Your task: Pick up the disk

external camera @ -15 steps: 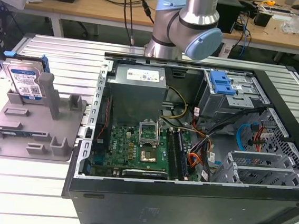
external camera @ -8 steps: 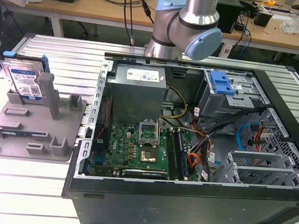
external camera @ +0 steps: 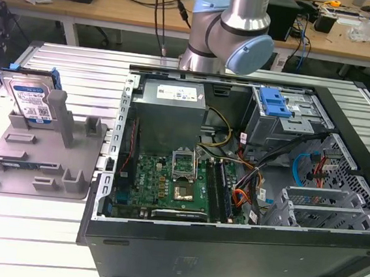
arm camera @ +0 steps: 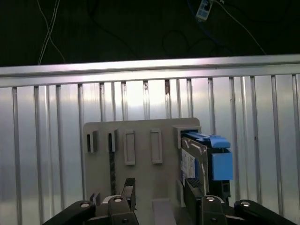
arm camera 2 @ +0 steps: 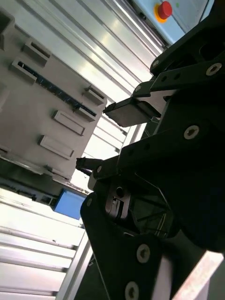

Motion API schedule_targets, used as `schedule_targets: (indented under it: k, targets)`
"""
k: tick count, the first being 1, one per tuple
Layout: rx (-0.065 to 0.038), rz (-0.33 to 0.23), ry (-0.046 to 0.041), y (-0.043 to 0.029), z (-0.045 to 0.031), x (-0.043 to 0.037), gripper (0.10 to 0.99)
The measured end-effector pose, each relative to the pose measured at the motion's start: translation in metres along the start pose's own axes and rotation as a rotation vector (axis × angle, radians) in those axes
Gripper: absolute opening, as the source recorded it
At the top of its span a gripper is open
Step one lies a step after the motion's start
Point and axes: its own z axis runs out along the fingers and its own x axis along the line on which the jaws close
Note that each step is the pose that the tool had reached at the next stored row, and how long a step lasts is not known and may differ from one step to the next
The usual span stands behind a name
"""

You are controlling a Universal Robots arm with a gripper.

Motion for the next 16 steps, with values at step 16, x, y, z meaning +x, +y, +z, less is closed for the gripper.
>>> schedule_targets:
  k: [16]
  targets:
    - [0.03,-0.031,0.016,0.0086,0.0116,-0.0576,0.541]
